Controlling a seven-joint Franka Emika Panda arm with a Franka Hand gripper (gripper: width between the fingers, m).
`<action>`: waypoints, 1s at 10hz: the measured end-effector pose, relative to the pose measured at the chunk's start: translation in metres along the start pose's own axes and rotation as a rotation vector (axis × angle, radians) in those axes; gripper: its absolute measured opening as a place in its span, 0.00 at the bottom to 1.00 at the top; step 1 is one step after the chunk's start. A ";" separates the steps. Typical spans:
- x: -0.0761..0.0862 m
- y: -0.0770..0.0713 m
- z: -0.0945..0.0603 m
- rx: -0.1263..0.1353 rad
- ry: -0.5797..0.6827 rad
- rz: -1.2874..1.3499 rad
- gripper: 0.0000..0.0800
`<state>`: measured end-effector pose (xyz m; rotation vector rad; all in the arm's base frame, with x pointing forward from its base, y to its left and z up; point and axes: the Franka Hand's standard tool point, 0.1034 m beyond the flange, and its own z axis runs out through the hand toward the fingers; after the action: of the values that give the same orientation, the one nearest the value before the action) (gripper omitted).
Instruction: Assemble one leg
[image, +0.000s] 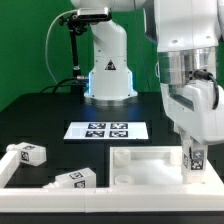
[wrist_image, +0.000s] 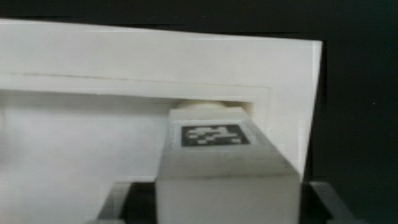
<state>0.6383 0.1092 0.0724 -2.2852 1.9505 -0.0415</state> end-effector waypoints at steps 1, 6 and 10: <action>-0.001 0.001 0.001 -0.002 0.000 -0.110 0.37; -0.005 0.000 0.000 -0.022 0.022 -0.718 0.80; -0.002 -0.001 -0.001 -0.050 0.045 -1.341 0.81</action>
Offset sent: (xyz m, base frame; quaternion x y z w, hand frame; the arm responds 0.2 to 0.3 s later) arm -0.0017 0.0152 0.0024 -0.0307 0.0190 -0.4381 0.8982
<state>0.6391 0.1116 0.0735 -3.1070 0.1160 -0.1683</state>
